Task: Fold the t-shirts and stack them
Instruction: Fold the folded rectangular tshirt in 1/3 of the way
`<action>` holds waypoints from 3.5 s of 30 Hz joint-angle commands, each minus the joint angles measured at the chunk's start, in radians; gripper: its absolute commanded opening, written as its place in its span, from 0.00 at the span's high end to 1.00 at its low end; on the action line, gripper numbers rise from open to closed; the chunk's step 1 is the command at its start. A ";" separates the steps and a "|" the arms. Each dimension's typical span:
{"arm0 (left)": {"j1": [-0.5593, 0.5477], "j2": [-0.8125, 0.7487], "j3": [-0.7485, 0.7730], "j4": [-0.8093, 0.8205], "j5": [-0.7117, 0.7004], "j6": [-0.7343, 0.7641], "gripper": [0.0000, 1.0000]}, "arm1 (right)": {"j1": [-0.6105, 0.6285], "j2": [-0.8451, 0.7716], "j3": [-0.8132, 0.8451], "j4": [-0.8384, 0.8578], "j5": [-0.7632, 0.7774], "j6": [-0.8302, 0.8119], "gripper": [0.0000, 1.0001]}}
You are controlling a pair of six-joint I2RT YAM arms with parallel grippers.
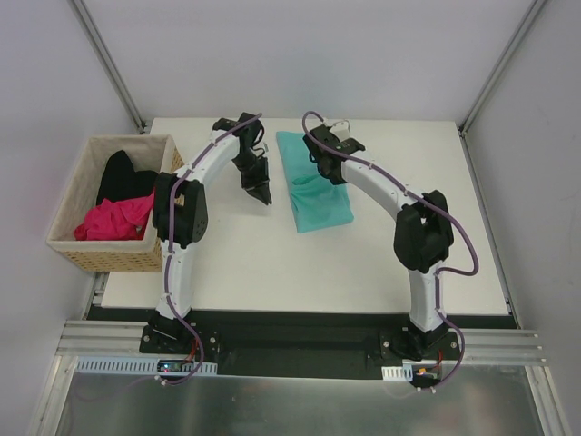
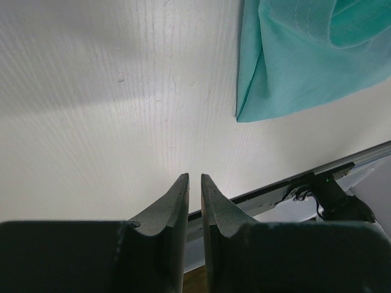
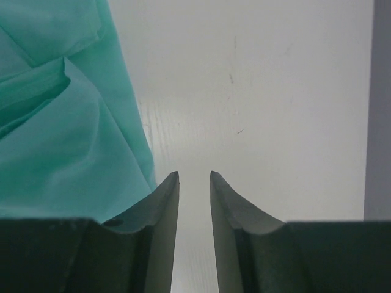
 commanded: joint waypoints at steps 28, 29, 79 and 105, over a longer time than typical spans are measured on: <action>0.006 -0.155 0.159 -0.020 -0.113 -0.020 0.79 | -0.080 0.034 -0.203 0.081 -0.515 0.312 1.00; 0.006 -0.163 0.167 -0.020 -0.119 -0.016 0.75 | -0.086 0.040 -0.203 0.081 -0.527 0.315 1.00; 0.015 -0.342 -0.017 -0.017 -0.178 0.046 0.71 | 0.254 -0.162 -0.470 -0.075 -0.415 0.629 0.99; 0.051 -0.299 0.041 -0.020 -0.159 0.099 0.70 | 0.276 -0.060 -0.128 -0.161 -0.241 0.433 1.00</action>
